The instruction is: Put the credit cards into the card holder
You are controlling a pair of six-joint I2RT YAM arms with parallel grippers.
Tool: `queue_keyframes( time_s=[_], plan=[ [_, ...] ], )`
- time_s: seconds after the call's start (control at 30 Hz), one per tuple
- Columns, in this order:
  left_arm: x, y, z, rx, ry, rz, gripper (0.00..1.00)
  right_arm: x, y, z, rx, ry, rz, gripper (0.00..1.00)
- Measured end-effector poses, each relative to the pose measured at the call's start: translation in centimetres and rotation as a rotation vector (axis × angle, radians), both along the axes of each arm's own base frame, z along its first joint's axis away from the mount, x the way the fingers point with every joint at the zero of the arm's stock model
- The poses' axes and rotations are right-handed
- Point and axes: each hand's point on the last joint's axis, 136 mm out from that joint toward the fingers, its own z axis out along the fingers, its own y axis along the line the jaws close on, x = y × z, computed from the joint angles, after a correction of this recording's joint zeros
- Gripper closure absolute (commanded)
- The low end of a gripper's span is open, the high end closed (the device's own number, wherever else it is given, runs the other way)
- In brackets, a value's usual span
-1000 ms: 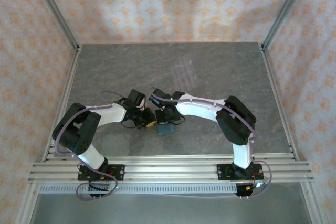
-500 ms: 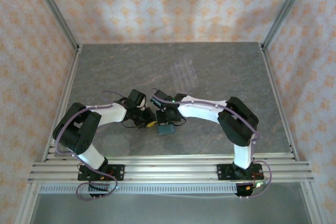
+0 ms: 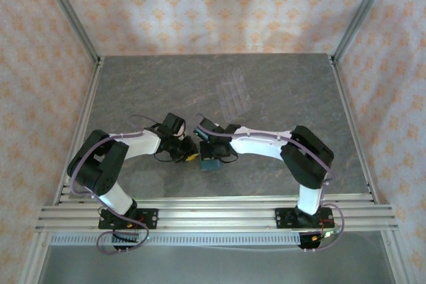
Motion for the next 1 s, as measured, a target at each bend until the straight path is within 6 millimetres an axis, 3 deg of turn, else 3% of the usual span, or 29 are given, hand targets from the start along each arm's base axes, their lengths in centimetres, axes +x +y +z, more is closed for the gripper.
queue_keyframes(
  time_s=[1.0],
  plan=[
    [0.02,-0.02,0.02,0.012,0.019,-0.001,0.86,-0.18,0.14,-0.25,0.091,-0.024,-0.07,1.0]
  ],
)
